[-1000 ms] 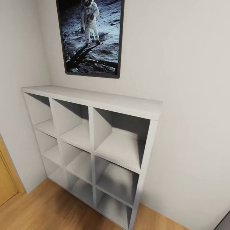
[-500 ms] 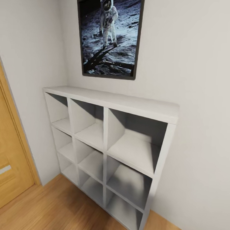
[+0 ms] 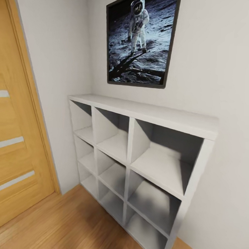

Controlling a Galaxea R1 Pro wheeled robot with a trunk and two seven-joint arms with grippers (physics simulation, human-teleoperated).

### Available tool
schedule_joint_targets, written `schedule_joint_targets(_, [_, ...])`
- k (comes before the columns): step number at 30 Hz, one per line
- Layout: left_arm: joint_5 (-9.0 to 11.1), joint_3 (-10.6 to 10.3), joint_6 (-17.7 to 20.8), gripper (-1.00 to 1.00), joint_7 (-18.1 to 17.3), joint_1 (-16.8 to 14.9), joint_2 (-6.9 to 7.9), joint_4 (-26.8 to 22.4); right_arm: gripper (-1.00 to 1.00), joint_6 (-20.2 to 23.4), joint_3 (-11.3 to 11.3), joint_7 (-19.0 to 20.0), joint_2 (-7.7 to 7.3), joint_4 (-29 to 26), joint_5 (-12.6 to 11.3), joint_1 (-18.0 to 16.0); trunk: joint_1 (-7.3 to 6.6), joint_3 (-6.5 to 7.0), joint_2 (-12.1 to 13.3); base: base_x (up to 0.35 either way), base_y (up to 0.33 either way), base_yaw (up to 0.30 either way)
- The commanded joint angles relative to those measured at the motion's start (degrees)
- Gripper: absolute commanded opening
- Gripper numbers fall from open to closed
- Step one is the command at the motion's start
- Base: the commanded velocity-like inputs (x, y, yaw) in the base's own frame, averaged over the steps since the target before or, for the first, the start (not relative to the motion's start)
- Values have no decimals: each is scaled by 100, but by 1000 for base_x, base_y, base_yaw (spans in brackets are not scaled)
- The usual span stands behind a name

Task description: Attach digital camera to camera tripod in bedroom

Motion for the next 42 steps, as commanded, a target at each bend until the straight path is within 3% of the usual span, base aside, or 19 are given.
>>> schedule_joint_targets(1, [16,5,-82,100,-3,3,-1,-2,100,-34,1,-1,0,10,-24,-2,0,-1,-2,0,0,268])
schedule_joint_targets(16, [16,5,-268,100,-18,1,8,8,100,-34,1,-1,-8,10,-24,-2,0,32,-2,0,2,268])
schedule_joint_targets(29, [16,5,-269,100,-14,4,-1,8,100,-34,1,-1,-9,10,-24,-2,0,61,-2,-19,229,268])
schedule_joint_targets(42, [16,5,-269,100,-12,4,7,8,100,-34,1,-1,-9,10,-26,-2,0,89,-2,-10,34,268])
